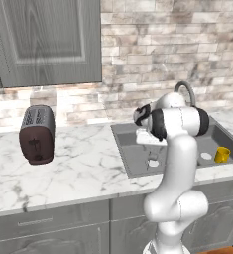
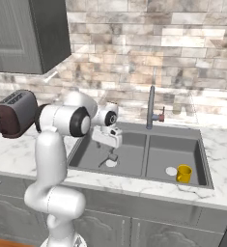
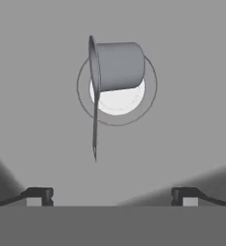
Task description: Move any existing items from the left basin to the right basin for drying. Then move the measuring cup from the counter to the left basin of the sink for washing.
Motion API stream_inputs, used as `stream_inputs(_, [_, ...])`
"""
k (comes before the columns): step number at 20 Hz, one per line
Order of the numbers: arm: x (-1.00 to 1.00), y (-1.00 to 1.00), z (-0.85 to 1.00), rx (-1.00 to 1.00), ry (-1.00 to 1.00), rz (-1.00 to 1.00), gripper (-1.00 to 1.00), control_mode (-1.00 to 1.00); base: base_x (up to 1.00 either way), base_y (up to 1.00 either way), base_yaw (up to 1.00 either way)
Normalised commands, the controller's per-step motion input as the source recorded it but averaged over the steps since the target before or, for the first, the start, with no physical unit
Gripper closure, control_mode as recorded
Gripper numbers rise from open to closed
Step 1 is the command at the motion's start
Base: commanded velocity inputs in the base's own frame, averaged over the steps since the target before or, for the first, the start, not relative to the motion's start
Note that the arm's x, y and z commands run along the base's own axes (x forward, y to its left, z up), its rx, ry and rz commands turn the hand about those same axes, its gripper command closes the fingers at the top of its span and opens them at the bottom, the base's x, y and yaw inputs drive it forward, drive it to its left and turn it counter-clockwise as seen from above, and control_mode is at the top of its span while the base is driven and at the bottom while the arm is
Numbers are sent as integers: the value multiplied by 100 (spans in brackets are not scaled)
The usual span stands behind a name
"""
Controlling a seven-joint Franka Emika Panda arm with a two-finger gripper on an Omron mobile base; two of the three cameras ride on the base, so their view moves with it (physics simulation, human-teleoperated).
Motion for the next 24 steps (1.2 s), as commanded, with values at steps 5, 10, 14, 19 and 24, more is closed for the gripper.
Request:
stream_inputs(5, [-50, 25, 94, -5, -11, 0, -100, -100, 0, 0, 0])
stream_inputs(10, [-63, 38, 96, -4, -11, 0, -100, -100, 0, 0, 0])
stream_inputs(14, [-79, 48, 66, -1, -6, 0, -100, -100, 0, 0, 0])
stream_inputs(19, [-80, 53, 12, 0, 0, 0, -100, -100, 0, 0, 0])
stream_inputs(24, [-71, 47, 0, 0, 0, 0, -100, -100, 0, 0, 0])
